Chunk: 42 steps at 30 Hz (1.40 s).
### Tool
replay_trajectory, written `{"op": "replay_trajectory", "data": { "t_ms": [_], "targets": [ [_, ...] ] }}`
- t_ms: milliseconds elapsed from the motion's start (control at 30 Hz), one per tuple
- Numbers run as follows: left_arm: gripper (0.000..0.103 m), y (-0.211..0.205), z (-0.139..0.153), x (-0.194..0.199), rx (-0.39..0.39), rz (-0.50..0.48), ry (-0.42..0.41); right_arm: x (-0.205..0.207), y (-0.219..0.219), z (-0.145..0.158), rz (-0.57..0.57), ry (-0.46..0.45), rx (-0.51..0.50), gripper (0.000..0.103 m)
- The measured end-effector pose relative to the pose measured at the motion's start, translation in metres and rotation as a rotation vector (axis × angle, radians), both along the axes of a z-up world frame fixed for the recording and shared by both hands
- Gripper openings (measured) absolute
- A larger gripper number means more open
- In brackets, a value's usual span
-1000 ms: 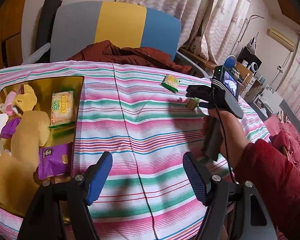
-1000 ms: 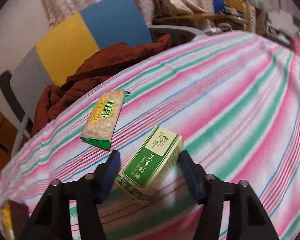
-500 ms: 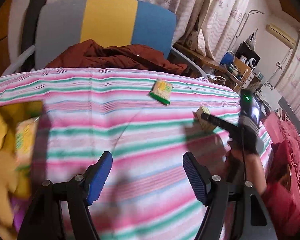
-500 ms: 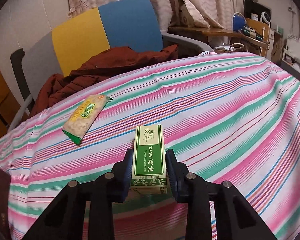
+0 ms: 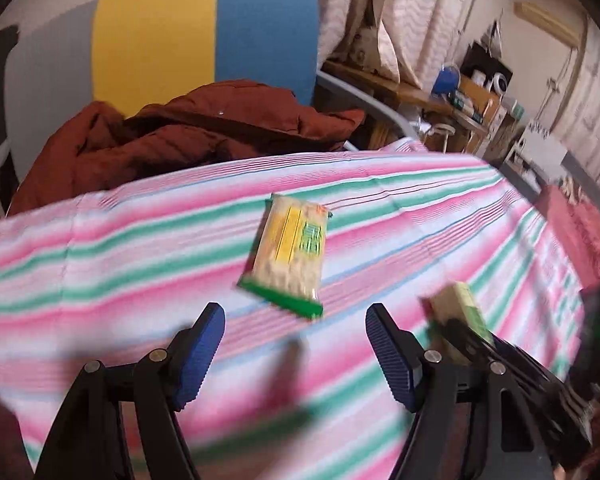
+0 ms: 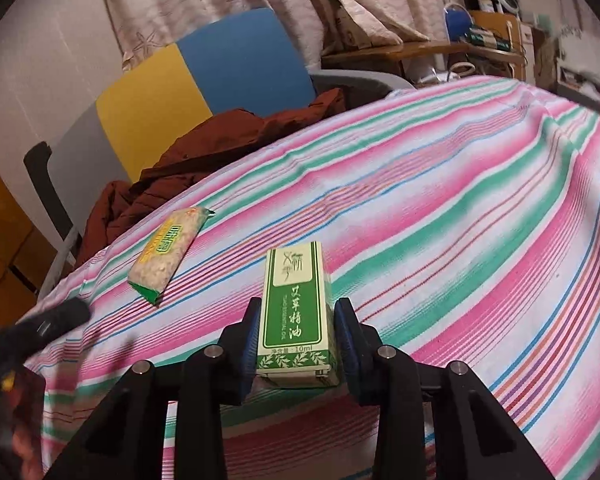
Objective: Organize objects
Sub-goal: 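Grasp the green oil box with the right tool while the left tool grasps the WEIDAN cracker packet, then carry the oil box and cracker packet into the gold tin and open both tools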
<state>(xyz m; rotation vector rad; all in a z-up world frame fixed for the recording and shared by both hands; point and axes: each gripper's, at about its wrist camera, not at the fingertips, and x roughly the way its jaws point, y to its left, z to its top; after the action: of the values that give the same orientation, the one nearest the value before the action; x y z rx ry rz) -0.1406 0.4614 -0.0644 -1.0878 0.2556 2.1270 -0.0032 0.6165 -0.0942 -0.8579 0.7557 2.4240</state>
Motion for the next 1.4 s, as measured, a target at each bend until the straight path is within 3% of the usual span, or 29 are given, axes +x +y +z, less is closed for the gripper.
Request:
{"op": "replay_trajectory", "data": {
  "t_ms": [233, 433, 533, 867, 1000, 1167, 1400],
  "targets": [
    [0.075, 0.041, -0.027, -0.022, -0.107, -0.007, 0.053, 0.002, 0.000, -0.002, -0.005, 0.020, -0.002, 0.031],
    [0.071, 0.039, -0.036, -0.029, -0.068, 0.021, 0.062, 0.004, 0.000, -0.002, -0.005, 0.029, 0.000, 0.031],
    [0.062, 0.034, -0.035, -0.029, -0.044, 0.040, 0.066, 0.004, -0.001, -0.002, -0.007, 0.025, 0.007, 0.031],
    [0.061, -0.007, -0.022, -0.006, 0.035, 0.107, 0.147, 0.003, -0.009, 0.005, -0.008, 0.013, 0.072, 0.031],
    [0.060, -0.022, -0.017, 0.013, 0.040, 0.092, 0.187, 0.001, -0.019, 0.012, 0.011, 0.006, 0.137, 0.031],
    [0.060, -0.046, -0.020, 0.033, 0.049, 0.078, 0.142, 0.000, -0.030, 0.018, 0.027, -0.009, 0.194, 0.031],
    [0.064, -0.051, -0.027, 0.028, 0.013, 0.092, 0.038, -0.002, -0.030, 0.015, 0.026, -0.038, 0.188, 0.031]
  ]
}}
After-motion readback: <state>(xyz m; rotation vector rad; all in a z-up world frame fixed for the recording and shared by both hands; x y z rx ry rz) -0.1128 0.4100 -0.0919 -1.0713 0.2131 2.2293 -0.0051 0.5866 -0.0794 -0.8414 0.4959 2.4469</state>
